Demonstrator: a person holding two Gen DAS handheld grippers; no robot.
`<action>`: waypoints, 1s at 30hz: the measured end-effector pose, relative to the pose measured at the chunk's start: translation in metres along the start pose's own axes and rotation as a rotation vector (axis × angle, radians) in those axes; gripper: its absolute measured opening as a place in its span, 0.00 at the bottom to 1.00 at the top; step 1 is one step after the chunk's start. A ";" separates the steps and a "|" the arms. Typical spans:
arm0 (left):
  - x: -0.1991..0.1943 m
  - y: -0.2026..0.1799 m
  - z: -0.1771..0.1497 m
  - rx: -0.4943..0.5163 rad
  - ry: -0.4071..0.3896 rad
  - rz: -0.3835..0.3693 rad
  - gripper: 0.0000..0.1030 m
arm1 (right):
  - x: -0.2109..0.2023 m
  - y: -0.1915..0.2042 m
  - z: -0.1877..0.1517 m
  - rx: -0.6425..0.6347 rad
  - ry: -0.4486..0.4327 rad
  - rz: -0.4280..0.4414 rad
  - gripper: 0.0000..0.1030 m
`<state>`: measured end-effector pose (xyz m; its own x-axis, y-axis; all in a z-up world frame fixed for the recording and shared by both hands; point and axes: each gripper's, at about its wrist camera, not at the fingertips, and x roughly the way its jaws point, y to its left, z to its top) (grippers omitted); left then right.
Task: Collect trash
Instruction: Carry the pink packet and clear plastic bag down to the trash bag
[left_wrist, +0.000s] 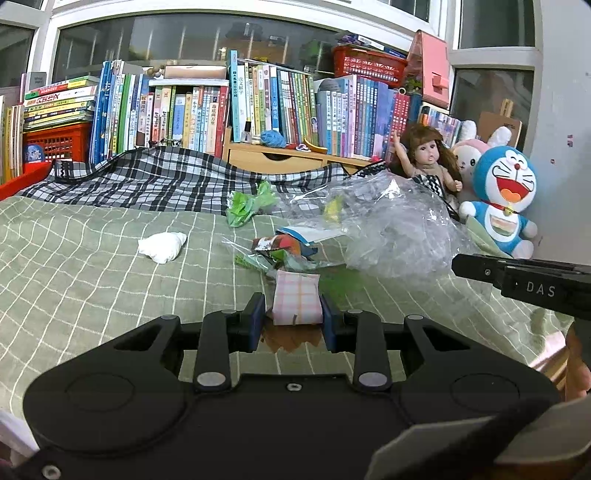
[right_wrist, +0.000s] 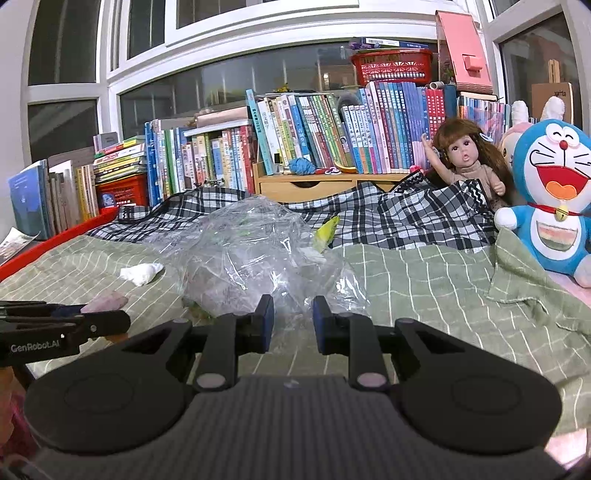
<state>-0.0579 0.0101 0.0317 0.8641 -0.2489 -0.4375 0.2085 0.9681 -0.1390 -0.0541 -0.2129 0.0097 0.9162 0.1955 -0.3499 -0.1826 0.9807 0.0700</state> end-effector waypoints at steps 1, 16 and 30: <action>-0.002 0.000 -0.001 0.002 -0.001 0.000 0.29 | -0.003 0.002 -0.002 -0.010 0.000 -0.003 0.26; -0.041 0.000 -0.018 0.020 -0.014 0.010 0.29 | -0.050 0.016 -0.024 -0.053 -0.013 0.022 0.26; -0.082 0.004 -0.051 0.007 0.030 -0.002 0.29 | -0.103 0.045 -0.056 -0.111 0.024 0.078 0.26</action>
<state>-0.1517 0.0331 0.0214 0.8497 -0.2512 -0.4635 0.2133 0.9678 -0.1334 -0.1770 -0.1888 -0.0038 0.8892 0.2695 -0.3697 -0.2920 0.9564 -0.0053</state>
